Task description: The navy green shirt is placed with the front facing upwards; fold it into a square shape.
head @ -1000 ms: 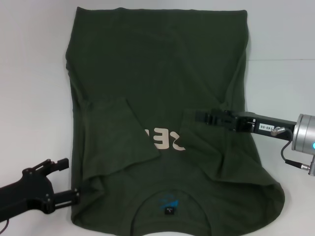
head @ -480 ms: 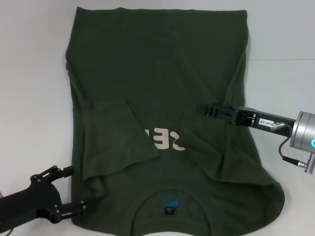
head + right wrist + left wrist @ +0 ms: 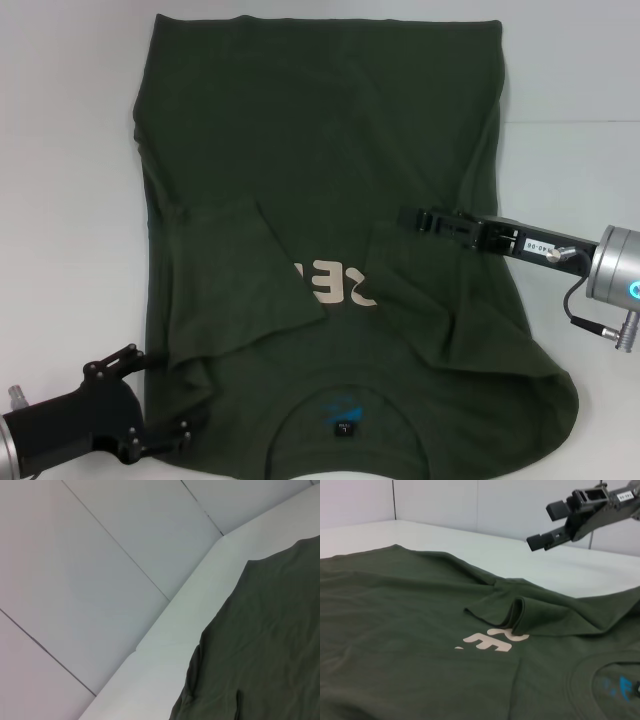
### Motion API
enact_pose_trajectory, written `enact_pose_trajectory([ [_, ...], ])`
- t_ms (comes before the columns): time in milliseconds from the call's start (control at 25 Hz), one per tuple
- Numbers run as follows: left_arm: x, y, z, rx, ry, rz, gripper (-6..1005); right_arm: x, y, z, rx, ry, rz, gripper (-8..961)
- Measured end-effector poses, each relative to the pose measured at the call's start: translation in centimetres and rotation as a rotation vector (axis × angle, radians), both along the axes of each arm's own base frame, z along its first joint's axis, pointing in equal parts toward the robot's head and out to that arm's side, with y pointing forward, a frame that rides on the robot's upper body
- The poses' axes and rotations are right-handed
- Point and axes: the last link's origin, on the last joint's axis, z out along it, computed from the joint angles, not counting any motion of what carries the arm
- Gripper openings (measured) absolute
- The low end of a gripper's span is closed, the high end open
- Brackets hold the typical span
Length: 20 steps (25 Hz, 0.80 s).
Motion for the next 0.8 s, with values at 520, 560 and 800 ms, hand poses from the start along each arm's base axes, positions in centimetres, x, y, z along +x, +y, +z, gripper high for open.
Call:
enact_pose_trajectory([
  [520, -0.49, 0.52, -0.63, 0.007, 0.052, 0.016, 826, -0.28, 0.23, 0.02, 0.0, 0.0, 0.005, 922],
  [560, -0.49, 0.55, -0.62, 0.009, 0.052, 0.016, 825, -0.29, 0.24, 0.02, 0.0, 0.001, 0.005, 922],
  [800, -0.39, 0.76, -0.61, 0.009, 0.053, 0.014, 815, -0.37, 0.32, 0.12, 0.007, 0.008, 0.005, 921],
])
